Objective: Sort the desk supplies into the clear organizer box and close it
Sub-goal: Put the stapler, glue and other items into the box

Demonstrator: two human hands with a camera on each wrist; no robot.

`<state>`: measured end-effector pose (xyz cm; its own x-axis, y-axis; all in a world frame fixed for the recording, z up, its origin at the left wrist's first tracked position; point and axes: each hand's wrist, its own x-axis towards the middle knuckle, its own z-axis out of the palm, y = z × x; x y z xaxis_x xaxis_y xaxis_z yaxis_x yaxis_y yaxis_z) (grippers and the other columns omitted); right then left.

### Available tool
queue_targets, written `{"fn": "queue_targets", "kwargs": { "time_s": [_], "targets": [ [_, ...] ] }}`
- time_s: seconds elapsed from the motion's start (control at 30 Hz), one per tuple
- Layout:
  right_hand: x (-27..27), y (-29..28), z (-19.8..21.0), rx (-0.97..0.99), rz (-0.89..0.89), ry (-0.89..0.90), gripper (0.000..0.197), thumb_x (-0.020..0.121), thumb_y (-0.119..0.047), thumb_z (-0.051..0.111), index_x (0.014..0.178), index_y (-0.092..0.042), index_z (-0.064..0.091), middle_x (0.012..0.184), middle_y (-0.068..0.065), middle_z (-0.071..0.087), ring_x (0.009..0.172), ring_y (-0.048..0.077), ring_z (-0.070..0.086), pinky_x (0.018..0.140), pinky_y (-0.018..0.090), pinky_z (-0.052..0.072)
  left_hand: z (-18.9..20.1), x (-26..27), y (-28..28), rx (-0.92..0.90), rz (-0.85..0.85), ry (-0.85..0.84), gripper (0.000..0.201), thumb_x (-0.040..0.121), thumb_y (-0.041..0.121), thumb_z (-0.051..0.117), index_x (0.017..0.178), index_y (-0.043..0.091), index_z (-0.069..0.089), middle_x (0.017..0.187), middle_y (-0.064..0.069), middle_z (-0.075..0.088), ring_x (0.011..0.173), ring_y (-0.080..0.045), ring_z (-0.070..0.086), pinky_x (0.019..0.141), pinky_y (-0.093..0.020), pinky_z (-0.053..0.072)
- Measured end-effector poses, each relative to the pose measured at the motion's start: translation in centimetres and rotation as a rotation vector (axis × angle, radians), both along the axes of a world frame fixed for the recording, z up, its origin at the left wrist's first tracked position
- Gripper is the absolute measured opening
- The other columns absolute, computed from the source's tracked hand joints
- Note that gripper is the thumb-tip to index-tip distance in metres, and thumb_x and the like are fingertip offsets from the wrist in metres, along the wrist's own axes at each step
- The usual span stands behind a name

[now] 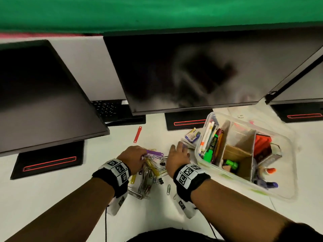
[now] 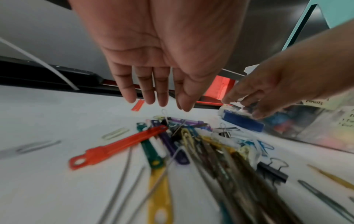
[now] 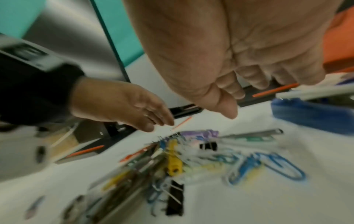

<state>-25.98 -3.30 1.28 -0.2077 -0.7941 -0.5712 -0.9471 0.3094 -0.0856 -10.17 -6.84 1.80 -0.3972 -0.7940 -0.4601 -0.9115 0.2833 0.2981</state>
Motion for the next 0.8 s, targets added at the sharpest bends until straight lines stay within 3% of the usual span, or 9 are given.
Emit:
{"fn": "queue_targets", "kwargs": {
  "time_s": [0.13, 0.3, 0.5, 0.6, 0.7, 0.8],
  "targets": [
    [-0.7, -0.2, -1.7, -0.032, -0.125, 0.095, 0.061, 0.098, -0.019, 0.034, 0.151, -0.013, 0.006, 0.157, 0.019, -0.004, 0.143, 0.045, 0.006, 0.114, 0.055, 0.015, -0.7, 1.4, 0.1, 0.041, 0.006, -0.025, 0.039, 0.091, 0.016, 0.047, 0.129, 0.015, 0.053, 0.133, -0.007, 0.053, 0.126, -0.024, 0.045, 0.108, -0.036, 0.037],
    [-0.5, 0.4, -2.2, -0.070, -0.058, 0.167, 0.063, 0.096, -0.025, 0.041, 0.149, -0.014, 0.009, 0.153, 0.022, 0.009, 0.139, 0.045, 0.014, 0.112, 0.056, 0.021, -1.4, 1.8, -0.2, 0.065, 0.013, 0.000, 0.040, 0.093, 0.018, 0.046, 0.133, 0.019, 0.050, 0.138, -0.002, 0.048, 0.130, -0.022, 0.041, 0.111, -0.037, 0.034],
    [-0.3, 1.7, -1.3, -0.076, 0.107, 0.048, 0.054, 0.097, -0.017, 0.031, 0.148, -0.014, 0.014, 0.152, 0.016, 0.018, 0.143, 0.039, 0.011, 0.112, 0.057, 0.024, -0.9, -1.2, -1.9, -0.054, -0.039, 0.026, 0.035, 0.091, 0.017, 0.044, 0.124, 0.022, 0.056, 0.133, 0.001, 0.054, 0.123, -0.019, 0.047, 0.105, -0.036, 0.040],
    [-1.5, 1.6, -1.5, -0.152, 0.110, -0.027, 0.057, 0.093, -0.019, 0.040, 0.146, -0.020, 0.018, 0.149, 0.013, 0.021, 0.140, 0.035, 0.018, 0.111, 0.050, 0.028, 0.0, -4.3, -3.6, -0.113, -0.086, 0.042, 0.037, 0.093, 0.019, 0.043, 0.129, 0.023, 0.053, 0.138, 0.003, 0.048, 0.129, -0.018, 0.041, 0.110, -0.033, 0.035],
    [-3.0, 1.5, -2.2, -0.200, 0.158, -0.102, 0.057, 0.094, -0.019, 0.038, 0.148, -0.021, 0.019, 0.146, 0.010, 0.029, 0.135, 0.029, 0.028, 0.109, 0.040, 0.030, 0.6, -8.0, -5.3, -0.145, -0.197, 0.066, 0.040, 0.092, 0.017, 0.042, 0.131, 0.023, 0.051, 0.140, 0.001, 0.046, 0.131, -0.020, 0.040, 0.109, -0.035, 0.036],
    [-3.7, 2.0, -3.2, -0.210, 0.199, -0.095, 0.055, 0.096, -0.019, 0.035, 0.149, -0.022, 0.018, 0.144, 0.010, 0.032, 0.132, 0.029, 0.031, 0.110, 0.040, 0.032, 0.4, -11.6, -6.6, -0.166, -0.296, 0.096, 0.042, 0.093, 0.016, 0.041, 0.133, 0.026, 0.049, 0.139, -0.001, 0.047, 0.132, -0.022, 0.040, 0.109, -0.037, 0.037]
  ]
}}
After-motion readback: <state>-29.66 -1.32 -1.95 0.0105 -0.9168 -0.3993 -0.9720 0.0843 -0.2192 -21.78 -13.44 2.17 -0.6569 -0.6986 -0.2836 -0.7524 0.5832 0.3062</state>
